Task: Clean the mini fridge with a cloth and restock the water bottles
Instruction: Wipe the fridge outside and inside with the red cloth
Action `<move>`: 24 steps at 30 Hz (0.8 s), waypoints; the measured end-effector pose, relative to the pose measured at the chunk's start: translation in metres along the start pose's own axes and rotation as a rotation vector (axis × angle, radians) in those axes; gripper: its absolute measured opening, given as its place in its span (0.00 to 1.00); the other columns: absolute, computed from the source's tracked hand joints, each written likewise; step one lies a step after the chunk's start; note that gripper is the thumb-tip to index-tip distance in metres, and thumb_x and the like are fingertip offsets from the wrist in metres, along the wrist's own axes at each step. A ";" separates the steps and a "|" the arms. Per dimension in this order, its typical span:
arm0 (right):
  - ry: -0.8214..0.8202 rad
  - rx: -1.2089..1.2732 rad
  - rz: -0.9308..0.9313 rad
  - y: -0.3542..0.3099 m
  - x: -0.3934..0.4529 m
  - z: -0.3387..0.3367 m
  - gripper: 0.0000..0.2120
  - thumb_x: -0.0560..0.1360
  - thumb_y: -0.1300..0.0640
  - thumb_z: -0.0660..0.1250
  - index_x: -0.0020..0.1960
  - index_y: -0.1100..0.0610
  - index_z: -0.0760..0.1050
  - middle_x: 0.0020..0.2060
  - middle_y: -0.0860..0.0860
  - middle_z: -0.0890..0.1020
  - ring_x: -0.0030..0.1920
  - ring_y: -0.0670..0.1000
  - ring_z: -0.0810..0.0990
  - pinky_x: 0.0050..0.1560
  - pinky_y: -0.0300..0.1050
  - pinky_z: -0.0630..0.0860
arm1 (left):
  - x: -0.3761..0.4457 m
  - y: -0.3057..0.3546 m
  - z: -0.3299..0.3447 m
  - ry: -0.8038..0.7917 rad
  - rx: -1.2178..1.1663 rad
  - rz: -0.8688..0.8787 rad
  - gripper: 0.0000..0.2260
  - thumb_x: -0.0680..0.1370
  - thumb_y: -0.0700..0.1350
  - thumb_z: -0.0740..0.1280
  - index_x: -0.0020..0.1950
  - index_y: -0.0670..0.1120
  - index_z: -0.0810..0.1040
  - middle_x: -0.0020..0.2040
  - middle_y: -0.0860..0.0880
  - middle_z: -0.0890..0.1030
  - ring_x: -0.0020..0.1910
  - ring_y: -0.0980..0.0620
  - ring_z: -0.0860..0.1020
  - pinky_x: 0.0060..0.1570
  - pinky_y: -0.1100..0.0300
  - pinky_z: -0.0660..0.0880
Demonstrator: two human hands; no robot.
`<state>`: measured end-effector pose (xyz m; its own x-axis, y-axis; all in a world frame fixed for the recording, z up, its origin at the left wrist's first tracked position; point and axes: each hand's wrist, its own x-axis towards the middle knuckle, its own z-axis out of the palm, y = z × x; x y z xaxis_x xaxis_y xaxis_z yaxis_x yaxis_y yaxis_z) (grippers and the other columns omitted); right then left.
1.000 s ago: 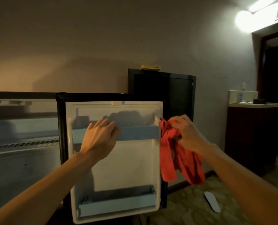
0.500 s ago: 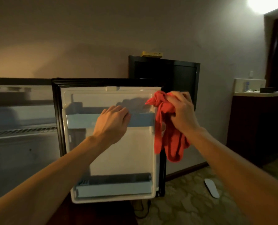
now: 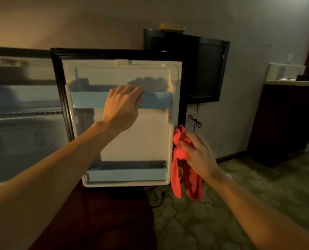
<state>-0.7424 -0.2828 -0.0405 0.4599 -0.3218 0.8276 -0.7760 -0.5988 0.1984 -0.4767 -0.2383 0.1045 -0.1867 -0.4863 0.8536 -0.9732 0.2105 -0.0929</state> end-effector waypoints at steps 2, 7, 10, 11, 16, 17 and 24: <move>0.131 0.049 0.095 0.003 0.028 -0.016 0.19 0.68 0.63 0.73 0.59 0.61 0.79 0.59 0.57 0.75 0.56 0.55 0.70 0.56 0.50 0.75 | -0.001 0.004 0.003 0.000 0.059 0.006 0.11 0.81 0.48 0.57 0.61 0.51 0.75 0.50 0.44 0.76 0.50 0.38 0.72 0.52 0.47 0.66; 0.266 0.115 0.134 0.002 0.048 -0.014 0.16 0.72 0.60 0.70 0.59 0.61 0.79 0.57 0.59 0.77 0.56 0.57 0.71 0.57 0.49 0.75 | -0.003 0.006 0.002 -0.021 0.069 -0.007 0.14 0.82 0.49 0.57 0.66 0.53 0.72 0.53 0.43 0.75 0.53 0.38 0.71 0.56 0.46 0.64; 0.015 0.087 0.169 -0.009 -0.004 0.015 0.24 0.64 0.60 0.76 0.60 0.58 0.79 0.63 0.55 0.71 0.60 0.56 0.70 0.59 0.55 0.77 | -0.002 0.004 0.001 -0.040 0.063 0.007 0.14 0.82 0.49 0.56 0.67 0.53 0.71 0.54 0.42 0.75 0.53 0.38 0.71 0.56 0.45 0.64; -0.104 0.079 0.188 -0.013 -0.022 0.024 0.25 0.63 0.60 0.78 0.59 0.57 0.79 0.64 0.54 0.70 0.61 0.55 0.71 0.59 0.56 0.78 | -0.001 0.004 0.001 -0.043 0.065 0.006 0.14 0.82 0.49 0.56 0.67 0.53 0.71 0.54 0.42 0.75 0.53 0.38 0.71 0.57 0.46 0.64; -0.312 0.073 0.197 -0.035 -0.080 0.053 0.20 0.60 0.64 0.78 0.52 0.57 0.83 0.61 0.53 0.75 0.57 0.53 0.76 0.58 0.48 0.79 | -0.001 0.002 0.008 -0.026 0.066 0.011 0.17 0.82 0.48 0.58 0.70 0.52 0.71 0.55 0.41 0.75 0.55 0.38 0.70 0.60 0.47 0.63; -0.313 0.065 0.177 -0.037 -0.087 0.056 0.21 0.59 0.65 0.78 0.51 0.56 0.83 0.60 0.54 0.76 0.56 0.53 0.77 0.57 0.46 0.79 | -0.002 0.002 0.009 -0.015 0.065 0.014 0.17 0.82 0.48 0.58 0.71 0.52 0.71 0.55 0.41 0.75 0.54 0.38 0.71 0.60 0.47 0.62; -0.358 0.051 0.118 -0.054 -0.106 0.077 0.19 0.55 0.64 0.80 0.45 0.57 0.84 0.54 0.52 0.81 0.49 0.55 0.82 0.32 0.43 0.81 | -0.006 0.000 0.019 0.026 0.088 0.013 0.19 0.81 0.47 0.59 0.73 0.49 0.70 0.58 0.39 0.74 0.57 0.36 0.70 0.65 0.46 0.62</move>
<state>-0.7157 -0.2731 -0.1790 0.4973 -0.6214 0.6055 -0.8143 -0.5750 0.0788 -0.4783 -0.2514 0.0892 -0.1965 -0.4615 0.8651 -0.9790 0.1407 -0.1473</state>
